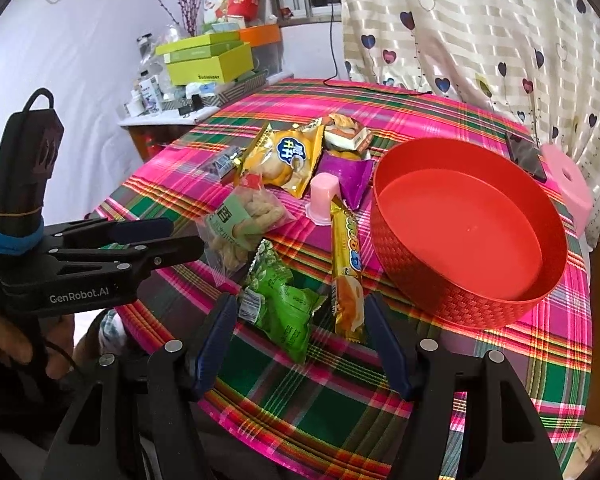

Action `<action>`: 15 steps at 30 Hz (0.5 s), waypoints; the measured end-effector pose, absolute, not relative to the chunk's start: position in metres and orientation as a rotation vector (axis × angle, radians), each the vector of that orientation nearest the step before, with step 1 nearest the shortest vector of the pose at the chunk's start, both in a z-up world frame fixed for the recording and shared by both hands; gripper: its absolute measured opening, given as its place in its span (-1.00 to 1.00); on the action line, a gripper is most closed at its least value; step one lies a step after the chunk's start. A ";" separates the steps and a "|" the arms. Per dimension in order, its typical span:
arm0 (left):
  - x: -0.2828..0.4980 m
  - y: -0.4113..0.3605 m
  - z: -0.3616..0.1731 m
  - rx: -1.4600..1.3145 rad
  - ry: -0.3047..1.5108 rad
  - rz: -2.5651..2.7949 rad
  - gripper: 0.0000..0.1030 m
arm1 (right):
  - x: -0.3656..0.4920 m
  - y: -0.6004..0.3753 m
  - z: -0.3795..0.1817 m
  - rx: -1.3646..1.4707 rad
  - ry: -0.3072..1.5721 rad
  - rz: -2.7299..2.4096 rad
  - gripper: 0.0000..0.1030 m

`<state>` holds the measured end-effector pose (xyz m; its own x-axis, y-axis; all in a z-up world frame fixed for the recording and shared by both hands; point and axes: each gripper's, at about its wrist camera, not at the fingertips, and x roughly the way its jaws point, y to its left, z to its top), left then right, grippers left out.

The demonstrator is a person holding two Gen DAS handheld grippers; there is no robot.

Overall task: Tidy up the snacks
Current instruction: 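Grasp the clear peanut bag with the left tool while the right tool grasps the yellow wafer stick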

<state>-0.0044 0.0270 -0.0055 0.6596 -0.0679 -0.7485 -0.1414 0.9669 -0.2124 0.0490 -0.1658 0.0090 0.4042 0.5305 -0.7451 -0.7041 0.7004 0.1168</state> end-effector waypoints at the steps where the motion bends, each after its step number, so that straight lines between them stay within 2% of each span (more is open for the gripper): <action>1: -0.004 0.027 -0.006 -0.263 0.852 0.043 0.12 | 0.050 -0.166 0.009 -0.227 0.849 0.786 0.28; 15: 0.000 0.033 -0.007 -0.274 0.860 0.051 0.12 | 0.052 -0.161 0.007 -0.224 0.869 0.803 0.28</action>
<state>-0.0003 0.0327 -0.0071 0.6535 -0.0660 -0.7540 -0.1543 0.9637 -0.2180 0.0522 -0.1607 0.0068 0.3807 0.5364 -0.7532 -0.7085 0.6927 0.1352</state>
